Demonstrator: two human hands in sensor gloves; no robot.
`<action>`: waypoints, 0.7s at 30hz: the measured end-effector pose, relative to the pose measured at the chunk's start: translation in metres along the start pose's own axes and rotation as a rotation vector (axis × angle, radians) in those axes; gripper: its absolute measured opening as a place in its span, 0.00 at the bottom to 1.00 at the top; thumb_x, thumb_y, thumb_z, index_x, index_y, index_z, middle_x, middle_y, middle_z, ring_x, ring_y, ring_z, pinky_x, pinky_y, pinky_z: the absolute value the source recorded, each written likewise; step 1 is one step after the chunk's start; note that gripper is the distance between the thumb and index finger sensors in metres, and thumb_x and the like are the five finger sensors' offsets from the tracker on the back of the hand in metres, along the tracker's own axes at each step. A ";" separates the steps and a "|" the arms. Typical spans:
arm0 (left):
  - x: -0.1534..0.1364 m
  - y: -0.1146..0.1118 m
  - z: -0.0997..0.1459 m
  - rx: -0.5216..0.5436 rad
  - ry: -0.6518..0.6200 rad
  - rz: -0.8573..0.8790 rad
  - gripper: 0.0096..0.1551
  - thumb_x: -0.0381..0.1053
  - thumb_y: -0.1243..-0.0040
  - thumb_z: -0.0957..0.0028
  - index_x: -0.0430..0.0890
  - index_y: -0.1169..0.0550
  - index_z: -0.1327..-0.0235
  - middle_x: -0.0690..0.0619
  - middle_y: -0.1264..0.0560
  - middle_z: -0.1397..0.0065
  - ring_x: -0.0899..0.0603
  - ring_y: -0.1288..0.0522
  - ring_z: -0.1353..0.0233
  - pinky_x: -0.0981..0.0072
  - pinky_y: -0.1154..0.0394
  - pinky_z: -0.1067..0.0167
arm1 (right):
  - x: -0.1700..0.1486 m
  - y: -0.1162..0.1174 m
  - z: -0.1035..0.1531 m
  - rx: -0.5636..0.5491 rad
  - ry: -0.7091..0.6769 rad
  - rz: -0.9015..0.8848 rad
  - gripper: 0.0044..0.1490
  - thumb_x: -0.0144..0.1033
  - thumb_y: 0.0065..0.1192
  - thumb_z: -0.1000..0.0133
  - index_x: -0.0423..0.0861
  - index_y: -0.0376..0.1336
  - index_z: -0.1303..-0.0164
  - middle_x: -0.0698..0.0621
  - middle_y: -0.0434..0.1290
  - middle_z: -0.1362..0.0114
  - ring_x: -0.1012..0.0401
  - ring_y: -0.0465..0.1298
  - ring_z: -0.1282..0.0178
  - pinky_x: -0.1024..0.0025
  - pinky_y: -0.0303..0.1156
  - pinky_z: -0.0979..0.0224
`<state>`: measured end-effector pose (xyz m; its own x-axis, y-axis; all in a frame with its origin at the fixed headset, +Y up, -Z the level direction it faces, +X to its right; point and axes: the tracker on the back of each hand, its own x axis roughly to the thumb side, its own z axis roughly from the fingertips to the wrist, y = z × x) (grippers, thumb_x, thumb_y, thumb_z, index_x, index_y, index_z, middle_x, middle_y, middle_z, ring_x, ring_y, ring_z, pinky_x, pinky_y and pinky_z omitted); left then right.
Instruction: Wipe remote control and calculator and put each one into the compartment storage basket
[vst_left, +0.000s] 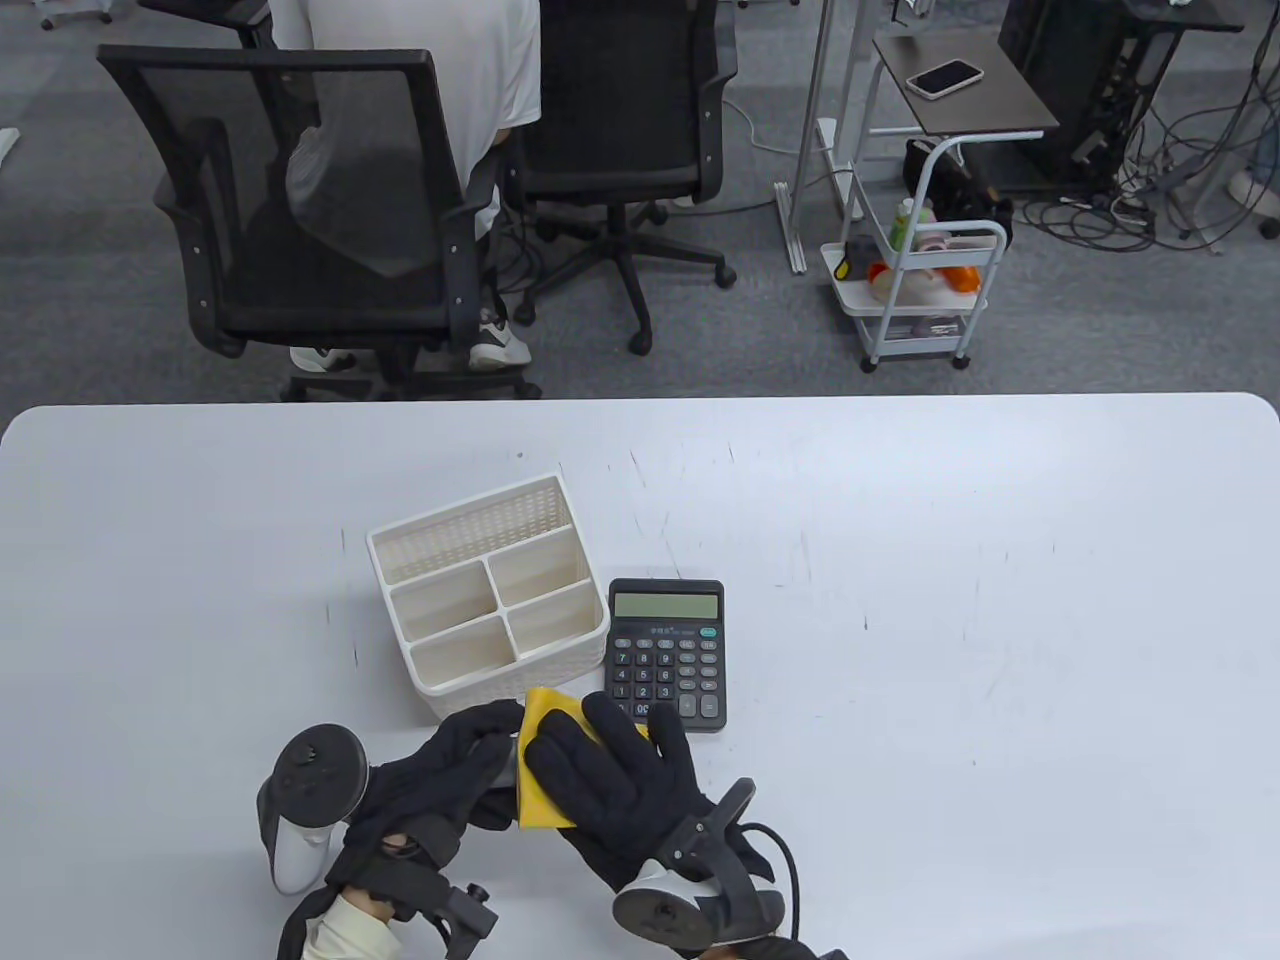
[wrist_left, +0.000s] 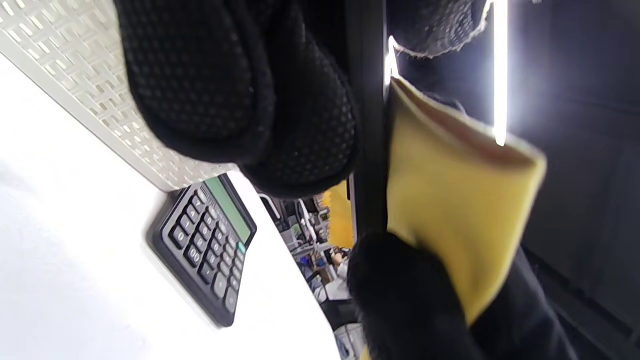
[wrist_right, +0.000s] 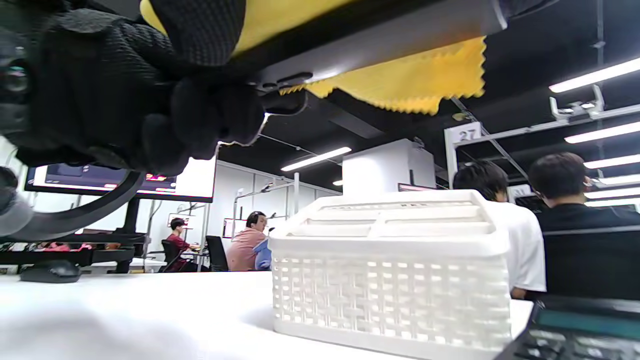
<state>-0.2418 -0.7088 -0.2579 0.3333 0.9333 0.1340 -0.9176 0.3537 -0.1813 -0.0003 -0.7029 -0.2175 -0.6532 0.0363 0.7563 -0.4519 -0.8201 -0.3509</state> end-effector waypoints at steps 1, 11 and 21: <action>-0.001 0.002 0.000 0.014 0.002 0.010 0.25 0.56 0.46 0.41 0.51 0.25 0.32 0.47 0.13 0.49 0.52 0.09 0.58 0.63 0.11 0.61 | 0.000 -0.001 0.000 0.000 -0.009 0.003 0.35 0.41 0.56 0.36 0.49 0.55 0.18 0.48 0.57 0.12 0.40 0.55 0.15 0.23 0.51 0.30; 0.000 0.000 0.001 -0.043 -0.008 0.066 0.24 0.59 0.45 0.41 0.52 0.25 0.34 0.48 0.13 0.50 0.53 0.09 0.59 0.64 0.11 0.62 | -0.008 -0.002 0.003 0.007 0.079 0.015 0.41 0.42 0.57 0.36 0.46 0.48 0.14 0.43 0.55 0.12 0.38 0.55 0.16 0.23 0.50 0.30; -0.002 0.004 0.002 0.000 0.003 0.097 0.24 0.59 0.45 0.40 0.53 0.24 0.34 0.47 0.13 0.51 0.53 0.09 0.59 0.64 0.11 0.62 | -0.003 -0.002 0.002 0.003 -0.019 0.066 0.40 0.39 0.59 0.37 0.50 0.48 0.16 0.46 0.55 0.12 0.39 0.56 0.16 0.24 0.51 0.29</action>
<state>-0.2465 -0.7094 -0.2571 0.2432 0.9633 0.1132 -0.9456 0.2615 -0.1934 0.0042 -0.7023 -0.2179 -0.6697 -0.0283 0.7421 -0.4070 -0.8219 -0.3986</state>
